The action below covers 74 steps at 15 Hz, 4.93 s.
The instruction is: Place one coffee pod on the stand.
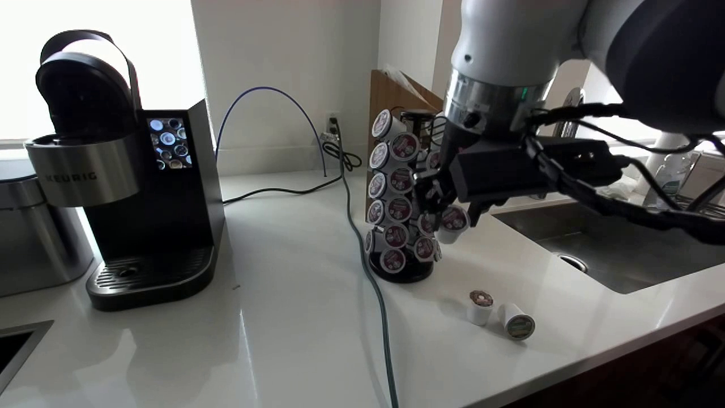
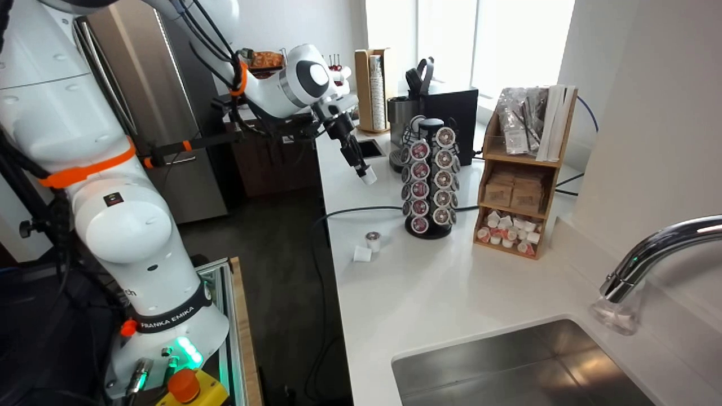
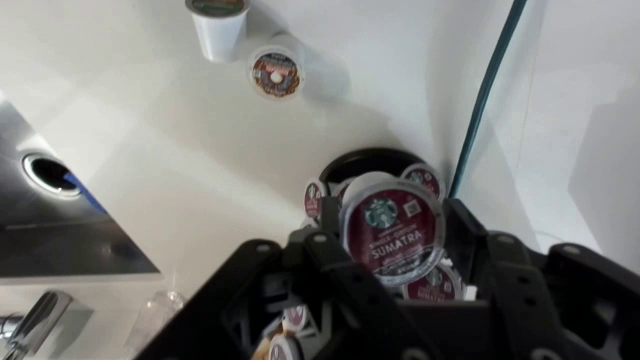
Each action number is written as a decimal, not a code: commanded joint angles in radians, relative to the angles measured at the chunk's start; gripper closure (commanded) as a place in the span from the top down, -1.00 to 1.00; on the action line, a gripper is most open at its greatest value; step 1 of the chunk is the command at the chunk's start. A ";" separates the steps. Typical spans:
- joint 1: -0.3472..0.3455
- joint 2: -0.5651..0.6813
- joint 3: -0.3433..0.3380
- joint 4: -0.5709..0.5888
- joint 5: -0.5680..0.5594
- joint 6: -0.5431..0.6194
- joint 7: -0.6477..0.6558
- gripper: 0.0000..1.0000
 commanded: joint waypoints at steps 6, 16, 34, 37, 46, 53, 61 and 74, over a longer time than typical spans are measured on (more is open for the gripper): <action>-0.077 -0.083 0.083 -0.008 -0.059 -0.029 0.015 0.07; -0.132 -0.217 0.111 -0.012 -0.379 -0.040 0.001 -0.43; -0.129 -0.203 0.085 -0.041 -0.580 0.067 0.022 -0.43; -0.137 -0.206 0.085 -0.047 -0.601 0.098 0.037 -0.43; -0.157 -0.189 0.059 -0.060 -0.689 0.157 0.056 -0.43; -0.160 -0.163 0.046 -0.056 -0.756 0.169 0.083 -0.43; -0.148 -0.161 0.043 -0.064 -0.747 0.166 0.067 -0.43; -0.147 -0.155 0.041 -0.072 -0.751 0.164 0.063 -0.43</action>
